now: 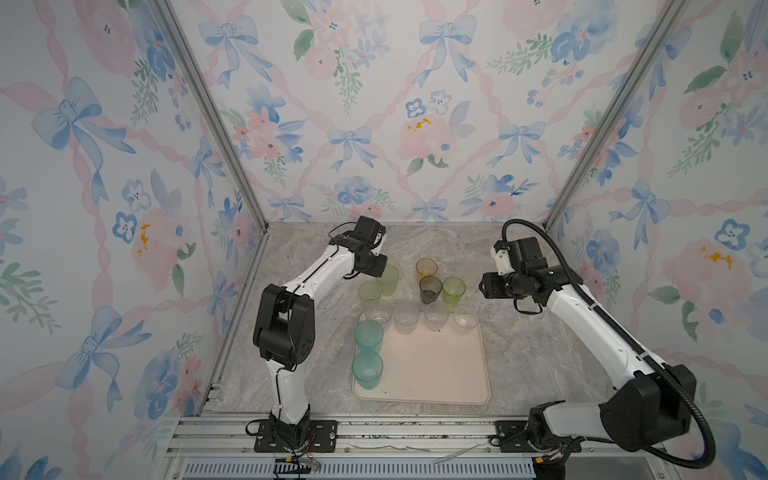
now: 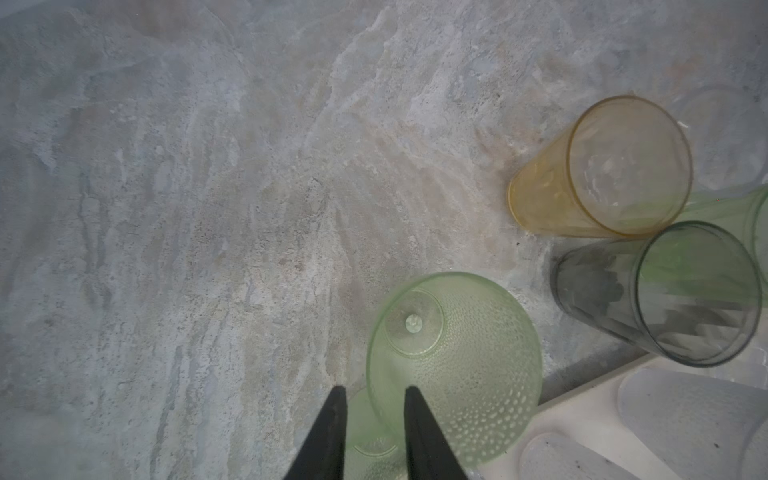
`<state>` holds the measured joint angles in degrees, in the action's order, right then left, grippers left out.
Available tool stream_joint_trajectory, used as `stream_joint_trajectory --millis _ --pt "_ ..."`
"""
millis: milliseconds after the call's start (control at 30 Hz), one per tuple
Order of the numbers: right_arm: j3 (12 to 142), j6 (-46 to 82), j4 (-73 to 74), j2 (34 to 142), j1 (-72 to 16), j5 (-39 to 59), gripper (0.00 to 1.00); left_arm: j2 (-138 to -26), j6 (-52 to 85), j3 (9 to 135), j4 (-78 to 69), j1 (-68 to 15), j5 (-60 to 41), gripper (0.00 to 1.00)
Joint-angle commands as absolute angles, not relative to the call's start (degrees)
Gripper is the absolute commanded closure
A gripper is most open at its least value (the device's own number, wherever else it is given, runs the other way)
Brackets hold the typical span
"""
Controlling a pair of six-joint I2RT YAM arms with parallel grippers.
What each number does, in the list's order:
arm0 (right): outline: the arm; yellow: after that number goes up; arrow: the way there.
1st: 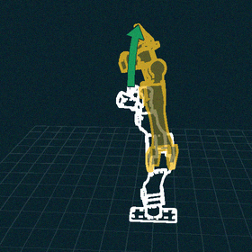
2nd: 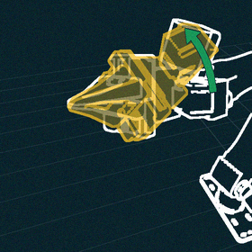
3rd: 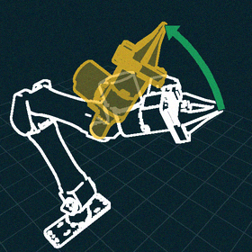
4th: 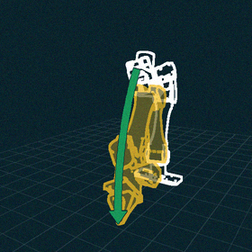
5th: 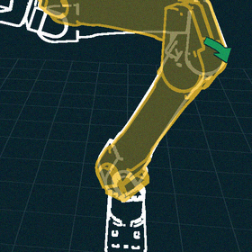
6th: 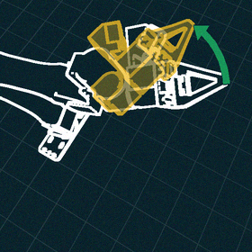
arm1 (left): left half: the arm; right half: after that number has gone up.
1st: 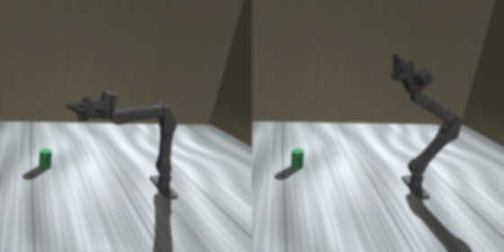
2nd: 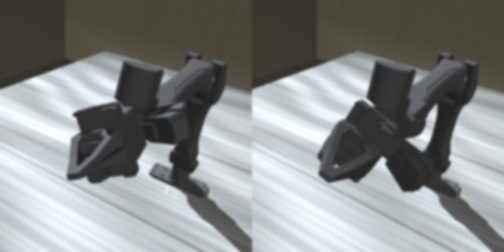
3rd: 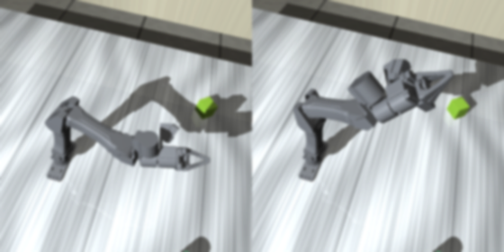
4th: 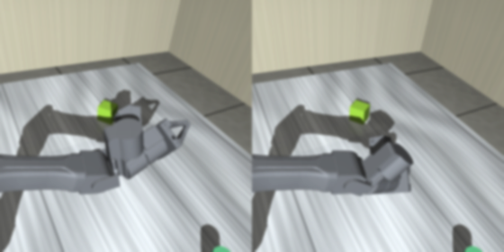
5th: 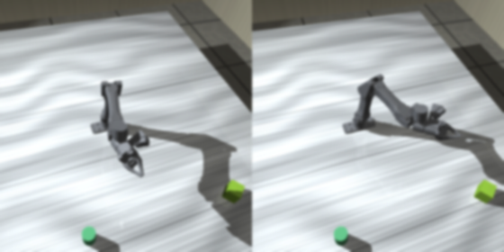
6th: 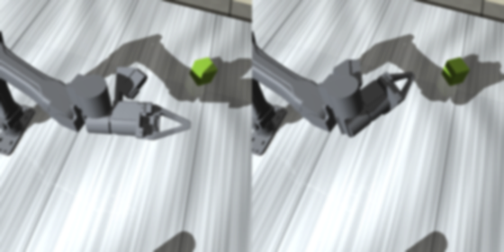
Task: Place the glasses into the tray
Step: 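Lower the left gripper onto the pale green frosted cup and grip, then lift the pale green frosted cup with the left gripper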
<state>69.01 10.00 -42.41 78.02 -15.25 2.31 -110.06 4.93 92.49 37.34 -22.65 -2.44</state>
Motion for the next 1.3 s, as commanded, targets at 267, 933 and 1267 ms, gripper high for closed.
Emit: stream_joint_trajectory --millis 267,933,1267 --pt "70.6 10.4 -43.1 78.8 -16.2 0.9 0.44 -113.9 3.7 95.2 37.4 -21.9 -3.7 0.75" --pt "70.4 10.3 -43.2 79.4 -16.2 0.4 0.44 -116.6 3.2 96.8 37.5 -21.8 -4.4 1.00" --pt "69.9 10.2 -42.8 79.0 -16.2 0.5 0.44 -114.2 3.5 97.7 36.9 -21.7 -3.2 1.00"
